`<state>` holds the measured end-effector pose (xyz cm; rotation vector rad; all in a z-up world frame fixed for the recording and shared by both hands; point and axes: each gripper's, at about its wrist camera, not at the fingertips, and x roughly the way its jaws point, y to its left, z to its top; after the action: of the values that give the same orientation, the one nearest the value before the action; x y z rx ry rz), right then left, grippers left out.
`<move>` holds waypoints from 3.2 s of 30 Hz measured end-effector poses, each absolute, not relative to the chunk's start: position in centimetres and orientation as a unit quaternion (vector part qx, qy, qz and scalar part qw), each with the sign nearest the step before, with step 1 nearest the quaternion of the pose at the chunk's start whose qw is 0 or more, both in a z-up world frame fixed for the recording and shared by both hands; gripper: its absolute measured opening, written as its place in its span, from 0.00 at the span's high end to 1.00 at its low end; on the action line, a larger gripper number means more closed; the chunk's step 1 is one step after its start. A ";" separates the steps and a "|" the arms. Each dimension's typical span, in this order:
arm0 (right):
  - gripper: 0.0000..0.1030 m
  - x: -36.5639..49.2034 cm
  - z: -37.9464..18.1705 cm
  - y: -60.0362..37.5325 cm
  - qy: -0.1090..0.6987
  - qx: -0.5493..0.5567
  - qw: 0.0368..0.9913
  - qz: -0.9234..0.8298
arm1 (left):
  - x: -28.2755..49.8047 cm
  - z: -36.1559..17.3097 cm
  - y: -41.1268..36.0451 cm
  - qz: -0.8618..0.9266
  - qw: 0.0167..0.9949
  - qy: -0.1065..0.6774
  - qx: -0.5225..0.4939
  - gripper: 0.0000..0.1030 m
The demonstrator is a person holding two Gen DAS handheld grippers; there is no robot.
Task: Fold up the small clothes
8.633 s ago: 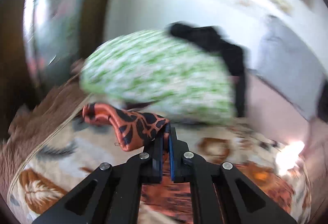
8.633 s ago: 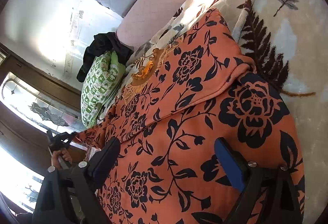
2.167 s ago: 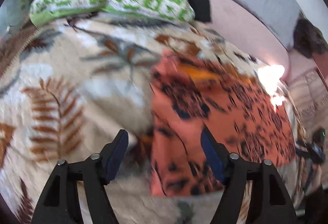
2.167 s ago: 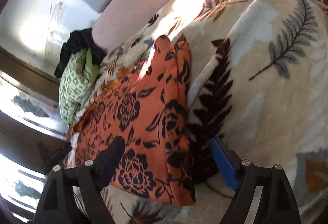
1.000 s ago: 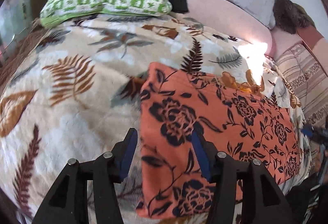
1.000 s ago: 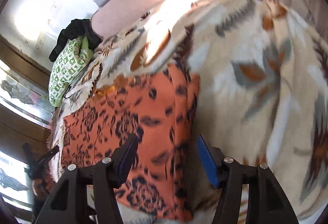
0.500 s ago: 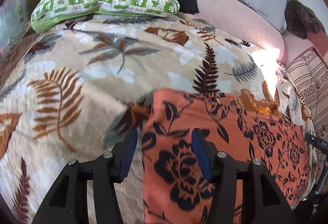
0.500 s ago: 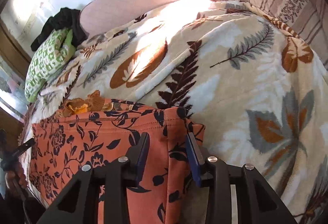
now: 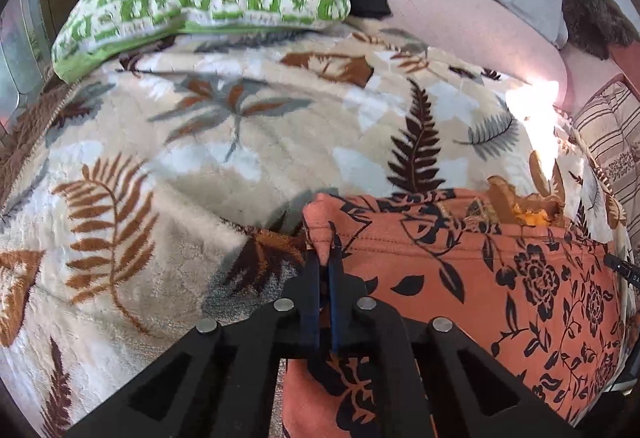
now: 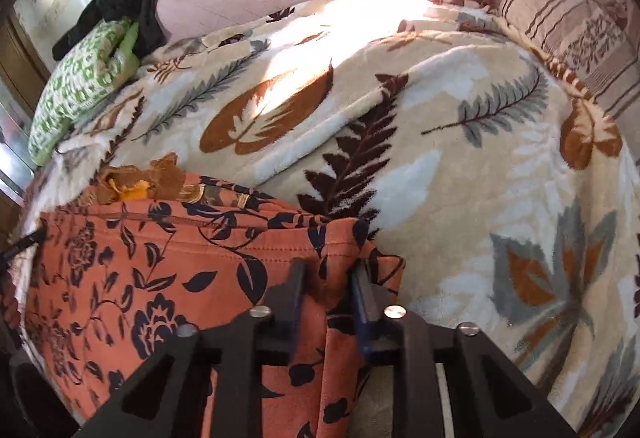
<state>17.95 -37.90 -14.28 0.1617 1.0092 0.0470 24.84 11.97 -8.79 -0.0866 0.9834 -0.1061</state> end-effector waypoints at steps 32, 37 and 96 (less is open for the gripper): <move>0.26 5.6 -16.0 -36.8 0.481 0.301 0.818 0.094 | 12.6 -8.2 8.5 -0.079 0.888 0.453 -0.005 0.23; 0.26 3.1 -13.2 -37.1 0.432 0.330 0.836 0.080 | 11.4 -10.1 7.6 -0.051 0.886 0.457 0.054 0.23; 0.22 25.3 -8.4 -11.3 0.511 0.315 0.696 0.393 | 9.6 -11.2 8.2 -0.066 0.889 0.454 0.008 0.23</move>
<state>25.31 -11.27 -8.40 0.7033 1.1392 0.8776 9.61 8.20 -11.17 0.0172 0.9429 -0.1369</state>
